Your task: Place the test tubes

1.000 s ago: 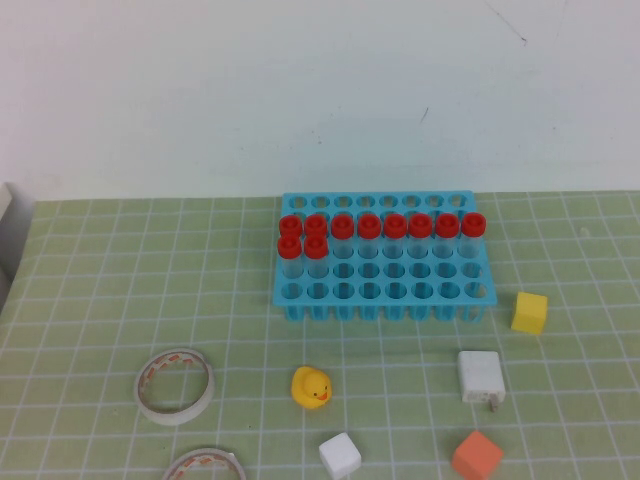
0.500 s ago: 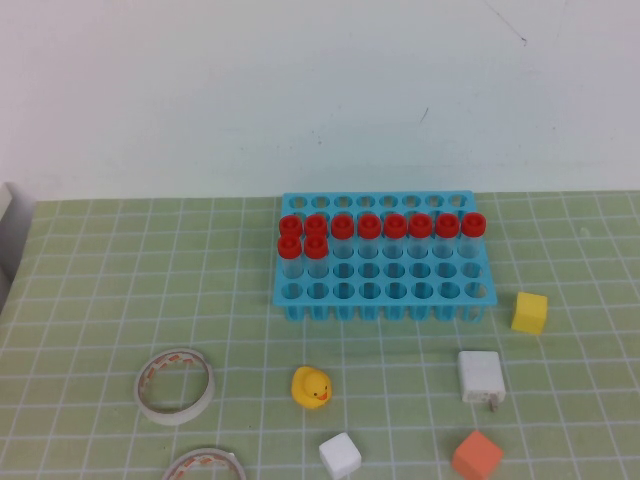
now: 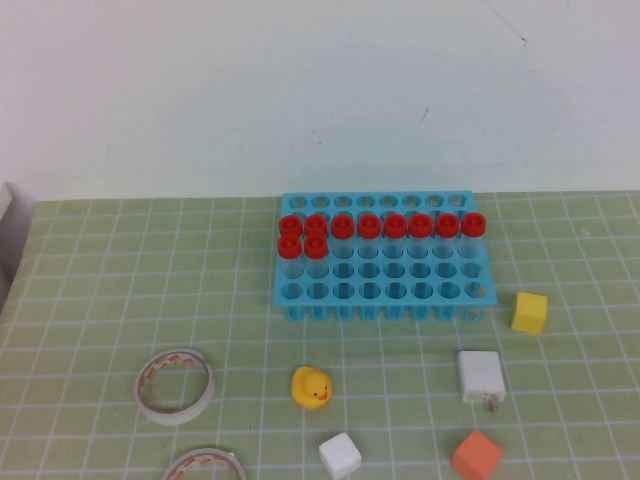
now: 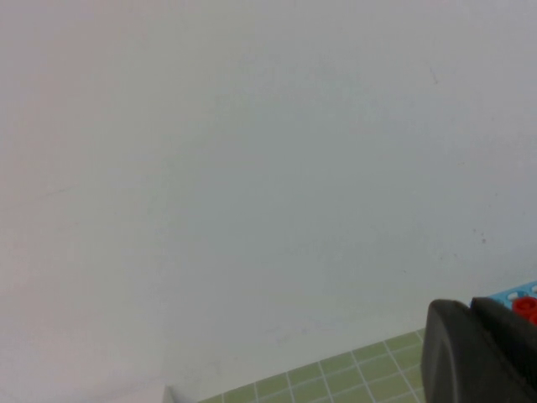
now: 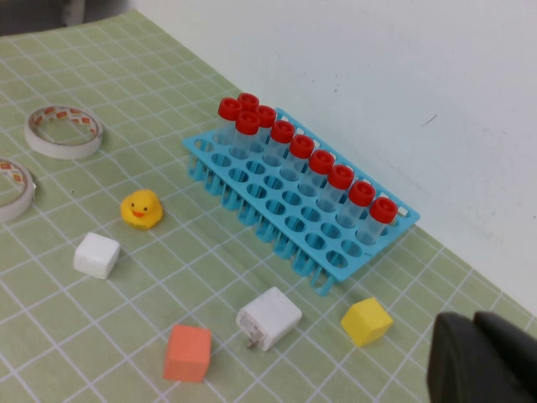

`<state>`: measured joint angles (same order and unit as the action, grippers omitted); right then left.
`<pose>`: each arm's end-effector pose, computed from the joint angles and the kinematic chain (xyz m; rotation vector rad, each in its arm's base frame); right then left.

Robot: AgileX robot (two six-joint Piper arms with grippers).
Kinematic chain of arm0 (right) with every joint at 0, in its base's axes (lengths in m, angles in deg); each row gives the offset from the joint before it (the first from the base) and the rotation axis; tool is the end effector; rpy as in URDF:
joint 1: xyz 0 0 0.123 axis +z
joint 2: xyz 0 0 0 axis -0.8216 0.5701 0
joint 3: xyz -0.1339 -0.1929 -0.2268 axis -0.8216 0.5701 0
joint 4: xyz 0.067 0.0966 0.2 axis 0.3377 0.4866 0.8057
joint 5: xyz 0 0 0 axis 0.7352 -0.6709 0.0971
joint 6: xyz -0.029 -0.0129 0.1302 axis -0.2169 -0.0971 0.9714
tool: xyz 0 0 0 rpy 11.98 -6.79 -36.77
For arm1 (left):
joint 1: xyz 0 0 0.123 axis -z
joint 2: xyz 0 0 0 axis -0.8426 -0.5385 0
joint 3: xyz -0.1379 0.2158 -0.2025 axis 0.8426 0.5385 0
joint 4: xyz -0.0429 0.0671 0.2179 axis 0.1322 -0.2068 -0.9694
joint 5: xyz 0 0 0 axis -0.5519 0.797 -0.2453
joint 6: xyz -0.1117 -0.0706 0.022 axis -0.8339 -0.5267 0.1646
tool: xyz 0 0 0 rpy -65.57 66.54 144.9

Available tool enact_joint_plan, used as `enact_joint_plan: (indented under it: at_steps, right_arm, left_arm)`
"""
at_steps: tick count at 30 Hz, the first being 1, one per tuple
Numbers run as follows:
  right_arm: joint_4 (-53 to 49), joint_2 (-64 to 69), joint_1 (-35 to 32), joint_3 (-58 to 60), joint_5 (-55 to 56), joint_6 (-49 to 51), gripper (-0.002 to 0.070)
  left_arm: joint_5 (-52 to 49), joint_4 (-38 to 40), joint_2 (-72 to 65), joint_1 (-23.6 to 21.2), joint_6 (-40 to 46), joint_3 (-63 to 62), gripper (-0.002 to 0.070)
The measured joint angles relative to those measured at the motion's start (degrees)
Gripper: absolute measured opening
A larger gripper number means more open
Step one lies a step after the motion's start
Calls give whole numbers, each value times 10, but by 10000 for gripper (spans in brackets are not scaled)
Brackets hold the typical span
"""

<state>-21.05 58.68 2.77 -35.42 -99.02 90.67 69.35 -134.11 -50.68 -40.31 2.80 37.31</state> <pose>0.0390 -0.0364 0.3092 -0.8392 1.6239 0.1684 0.0317 0.0103 0.2991 0.2490 1.4061 0.0347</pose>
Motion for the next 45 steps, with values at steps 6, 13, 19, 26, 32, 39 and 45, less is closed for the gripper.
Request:
enact_joint_plan:
  at_steps: [6, 13, 19, 26, 32, 39, 45]
  right_arm:
    - [0, 0, 0, 0, 0, 0, -1]
    - [0, 0, 0, 0, 0, 6, -1]
    - [0, 0, 0, 0, 0, 7, -1]
    - [0, 0, 0, 0, -1, 8, -1]
    - [0, 0, 0, 0, -1, 8, -1]
    - [0, 0, 0, 0, -1, 9, -1]
    - [0, 0, 0, 0, -1, 9, -1]
  left_arm:
    - [1, 0, 0, 0, 0, 9, 0]
    - [5, 0, 0, 0, 0, 94, 0]
    - [-12, 13, 8, 0, 0, 179, 0]
    - [-64, 214, 26, 0, 0, 179, 0]
    - [-65, 370, 35, 0, 0, 178, 0]
    - [-64, 499, 60, 0, 0, 178, 0]
    - [-64, 535, 62, 0, 0, 178, 0]
